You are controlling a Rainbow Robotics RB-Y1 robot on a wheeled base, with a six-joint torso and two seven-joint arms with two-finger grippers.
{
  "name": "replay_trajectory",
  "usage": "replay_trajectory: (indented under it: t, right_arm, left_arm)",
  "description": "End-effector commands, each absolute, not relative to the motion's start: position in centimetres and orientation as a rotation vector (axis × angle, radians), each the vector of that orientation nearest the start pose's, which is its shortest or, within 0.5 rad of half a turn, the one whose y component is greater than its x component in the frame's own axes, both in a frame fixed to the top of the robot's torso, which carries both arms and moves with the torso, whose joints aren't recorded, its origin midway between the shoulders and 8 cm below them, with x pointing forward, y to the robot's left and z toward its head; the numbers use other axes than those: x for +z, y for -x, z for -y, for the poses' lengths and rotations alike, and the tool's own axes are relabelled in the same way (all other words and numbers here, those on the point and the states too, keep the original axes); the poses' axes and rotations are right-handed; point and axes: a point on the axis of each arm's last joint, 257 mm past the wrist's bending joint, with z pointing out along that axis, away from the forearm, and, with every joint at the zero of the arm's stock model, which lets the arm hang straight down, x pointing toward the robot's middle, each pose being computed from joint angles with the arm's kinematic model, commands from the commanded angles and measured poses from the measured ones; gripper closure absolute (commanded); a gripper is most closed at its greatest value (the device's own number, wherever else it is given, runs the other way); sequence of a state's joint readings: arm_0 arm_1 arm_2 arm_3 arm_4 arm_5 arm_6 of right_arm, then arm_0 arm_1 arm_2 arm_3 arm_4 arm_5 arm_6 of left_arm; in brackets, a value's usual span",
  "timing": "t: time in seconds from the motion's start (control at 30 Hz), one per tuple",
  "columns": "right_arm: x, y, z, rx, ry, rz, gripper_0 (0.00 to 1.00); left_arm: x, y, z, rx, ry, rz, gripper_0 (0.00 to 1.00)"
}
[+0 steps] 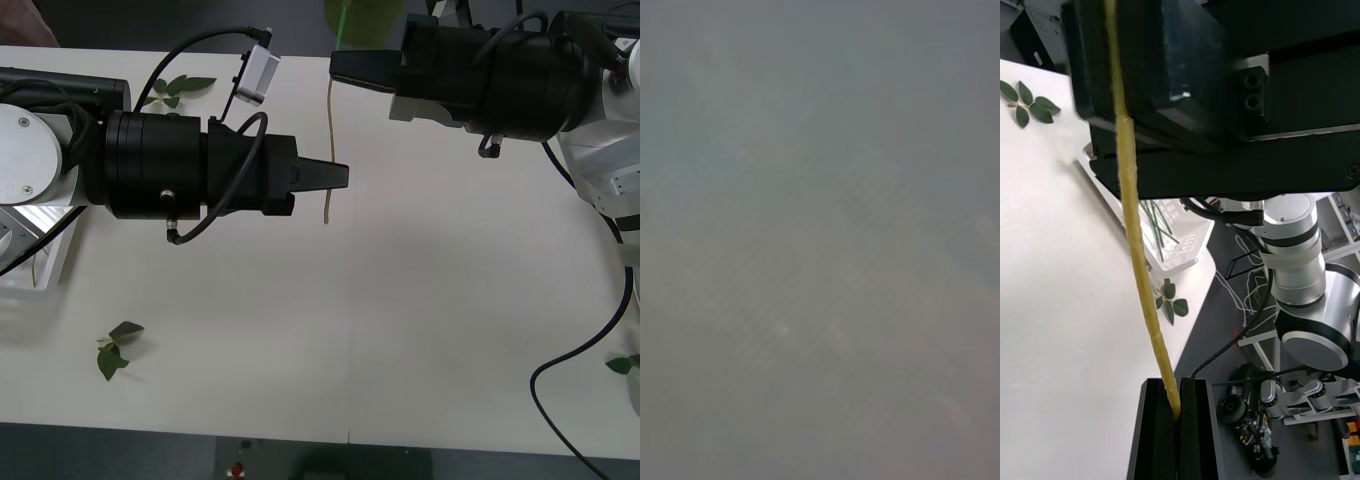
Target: Put the red flowers into the right box and the blue flowers into the left box
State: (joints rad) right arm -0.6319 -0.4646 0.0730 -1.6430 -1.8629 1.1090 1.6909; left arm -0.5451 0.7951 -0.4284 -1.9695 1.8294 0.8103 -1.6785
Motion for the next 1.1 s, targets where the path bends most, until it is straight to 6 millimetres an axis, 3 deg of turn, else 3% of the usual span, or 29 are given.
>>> replay_trajectory:
  t: [0.03,0.07,0.4,0.6,0.8,0.9,0.97,1.03,1.07,1.1]
  right_arm:
    - [5.4,-44.3,-0.6,1.687,0.555,-1.685,0.05]
    - [5.4,-44.3,-0.6,1.687,0.555,-1.685,0.00]
    - [5.4,-44.3,-0.6,1.687,0.555,-1.685,0.00]
    - [5.4,-44.3,-0.6,1.687,0.555,-1.685,0.00]
    - [4.5,-44.9,0.4,1.686,0.513,-1.695,0.00]
    - [5.6,-45.0,2.4,1.632,0.509,-1.664,0.00]
    - [5.5,-45.0,3.3,1.599,0.515,-1.670,0.00]
    - [5.0,-45.2,5.0,1.539,0.529,-1.694,0.00]
    - [4.9,-45.2,5.3,1.526,0.533,-1.700,0.00]
    - [4.6,-45.3,6.4,1.487,0.546,-1.718,0.00]
  left_arm:
    - [-2.0,-38.8,2.3,-1.406,-0.730,-1.849,1.00]
    - [-2.0,-38.7,2.4,-1.410,-0.733,-1.848,1.00]
    - [-0.6,-40.0,0.8,-1.375,-0.700,-1.829,1.00]
    - [0.8,-42.2,-2.9,-1.337,-0.588,-1.808,1.00]
    - [0.8,-44.3,-8.7,-1.254,-0.455,-1.819,1.00]
    - [0.5,-45.8,-14.5,-1.156,-0.348,-1.855,1.00]
    - [0.4,-46.1,-17.1,-1.125,-0.307,-1.880,1.00]
    - [0.4,-46.7,-21.7,-1.066,-0.240,-1.915,1.00]
    - [0.4,-46.8,-22.6,-1.053,-0.229,-1.925,1.00]
    - [0.5,-47.0,-25.5,-1.017,-0.188,-1.947,1.00]
